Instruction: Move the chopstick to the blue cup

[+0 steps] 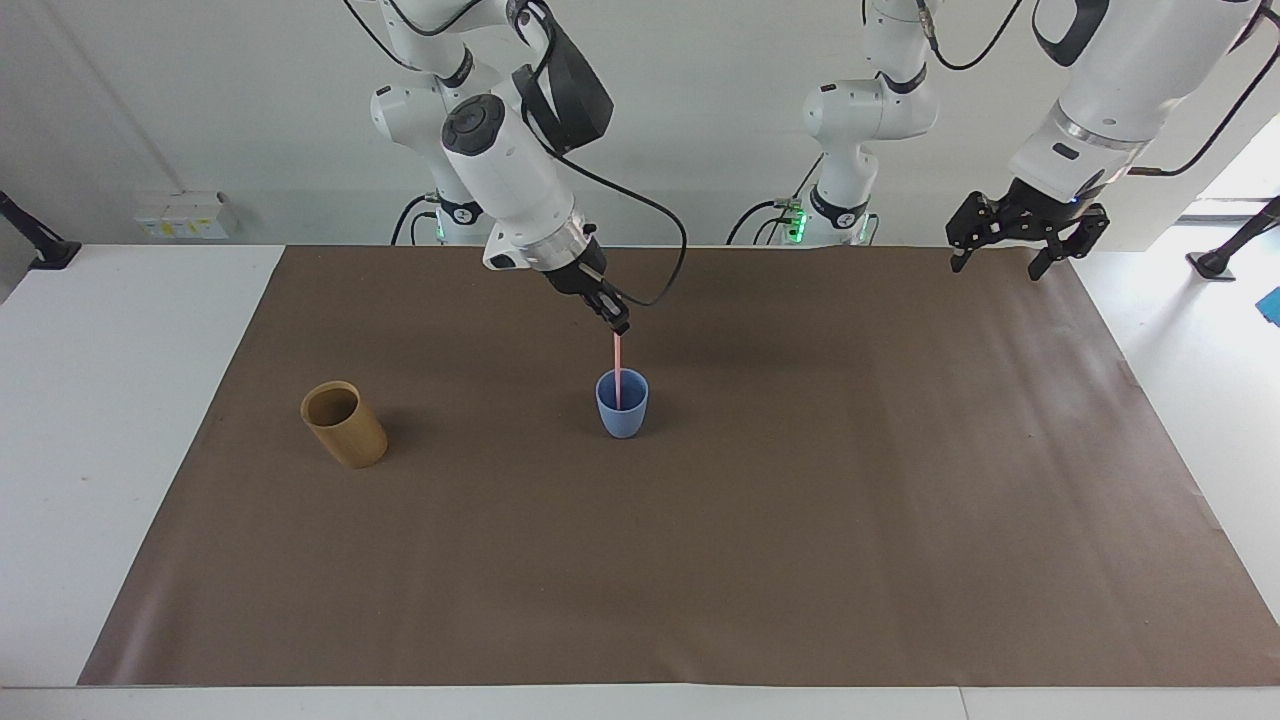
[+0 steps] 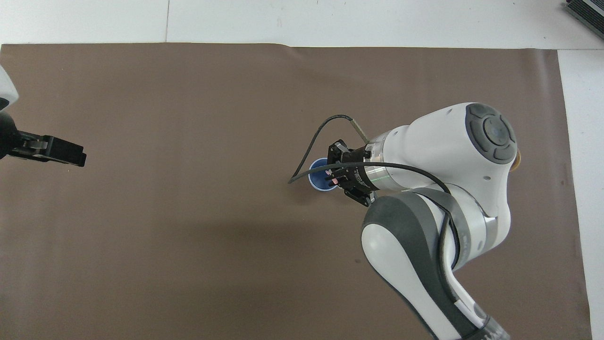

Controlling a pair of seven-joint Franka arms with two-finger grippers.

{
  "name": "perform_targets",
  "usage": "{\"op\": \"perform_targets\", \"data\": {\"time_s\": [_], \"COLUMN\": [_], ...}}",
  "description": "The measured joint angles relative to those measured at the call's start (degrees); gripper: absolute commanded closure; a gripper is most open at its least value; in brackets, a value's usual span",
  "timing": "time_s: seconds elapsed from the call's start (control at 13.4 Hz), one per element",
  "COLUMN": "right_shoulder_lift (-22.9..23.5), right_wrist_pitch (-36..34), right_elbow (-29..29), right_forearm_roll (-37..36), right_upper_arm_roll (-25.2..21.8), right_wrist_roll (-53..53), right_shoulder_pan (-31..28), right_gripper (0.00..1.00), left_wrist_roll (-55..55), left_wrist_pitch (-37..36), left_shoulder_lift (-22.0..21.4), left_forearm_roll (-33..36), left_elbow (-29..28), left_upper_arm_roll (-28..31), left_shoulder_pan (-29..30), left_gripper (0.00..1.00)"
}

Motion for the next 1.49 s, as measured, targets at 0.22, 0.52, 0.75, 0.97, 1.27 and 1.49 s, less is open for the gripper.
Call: {"op": "perform_targets", "data": {"time_s": [0.22,0.52,0.75,0.97,1.27,1.49], "right_shoulder_lift": [0.64,0.90,0.90,0.62,-3.12,-7.01], "right_wrist_pitch": [2.94,3.63,3.64,3.20,-1.70,-7.93], "right_elbow": [-1.33,0.74,2.88,4.30,5.72,6.33], "right_forearm_roll": [-2.53,-7.13,-9.68,-17.21,-18.59,-19.51], "right_upper_arm_roll": [0.02,-0.17,-0.88,-1.07,-1.49,-1.69], "right_wrist_roll": [-0.70,-0.72,-5.89,-19.49,-41.75,-48.64], "right_shoulder_pan": [0.80,1.18,0.06,-3.55,-10.13,-13.73], "right_gripper": [0.31,0.02,0.00,0.00,0.00,0.00], "left_wrist_roll": [0.00,0.00,0.00,0.00,0.00,0.00], "left_wrist_pitch": [0.00,0.00,0.00,0.00,0.00,0.00], "left_shoulder_lift": [0.00,0.00,0.00,0.00,0.00,0.00], "left_forearm_roll": [0.00,0.00,0.00,0.00,0.00,0.00], "left_elbow": [0.00,0.00,0.00,0.00,0.00,0.00], "left_upper_arm_roll": [0.00,0.00,0.00,0.00,0.00,0.00], "left_shoulder_pan": [0.00,0.00,0.00,0.00,0.00,0.00], "left_gripper": [0.00,0.00,0.00,0.00,0.00,0.00]}}
